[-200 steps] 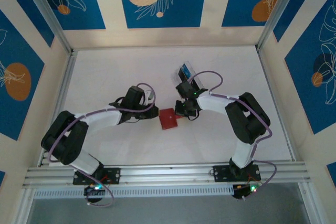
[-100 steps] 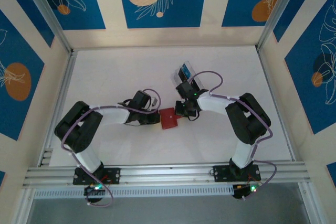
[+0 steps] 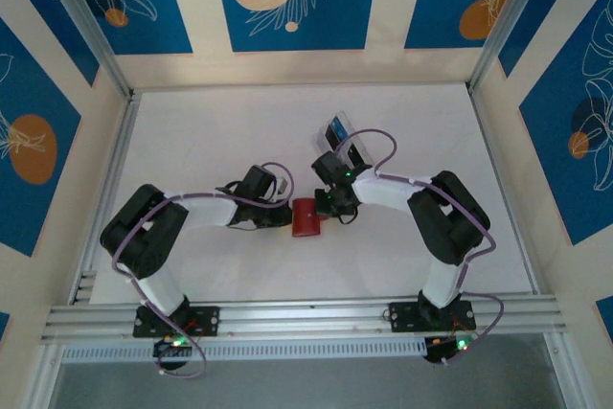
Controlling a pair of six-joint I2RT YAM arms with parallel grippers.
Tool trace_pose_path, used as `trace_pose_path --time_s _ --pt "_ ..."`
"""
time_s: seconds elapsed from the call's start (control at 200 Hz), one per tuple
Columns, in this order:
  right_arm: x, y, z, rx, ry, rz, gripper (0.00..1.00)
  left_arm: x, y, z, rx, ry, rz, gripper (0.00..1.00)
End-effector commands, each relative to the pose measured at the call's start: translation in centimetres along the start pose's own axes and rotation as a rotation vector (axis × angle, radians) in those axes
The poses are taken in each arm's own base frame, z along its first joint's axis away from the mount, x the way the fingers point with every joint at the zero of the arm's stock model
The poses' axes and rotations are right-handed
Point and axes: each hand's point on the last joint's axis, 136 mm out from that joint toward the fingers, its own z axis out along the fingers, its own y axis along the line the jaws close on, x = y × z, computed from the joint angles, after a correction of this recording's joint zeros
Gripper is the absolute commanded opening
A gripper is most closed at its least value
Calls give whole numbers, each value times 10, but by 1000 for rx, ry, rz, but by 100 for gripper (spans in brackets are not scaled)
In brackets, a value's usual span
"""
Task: Put the credit cards into the card holder
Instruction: Open the card holder at the center of the table.
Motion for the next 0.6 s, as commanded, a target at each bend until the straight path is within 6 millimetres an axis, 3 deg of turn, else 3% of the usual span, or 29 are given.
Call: trace_pose_path --time_s 0.0,0.225,0.55,0.595 --pt "2 21 -23 -55 -5 -46 7 4 -5 12 -1 18 27 0" --pt "-3 28 -33 -31 -23 -84 26 7 -3 15 -1 23 25 0" --pt "1 60 -33 -226 14 -79 32 2 -4 6 -12 -8 6 0" --pt "1 65 -33 -267 19 -73 34 1 -3 5 -12 -17 -6 4"
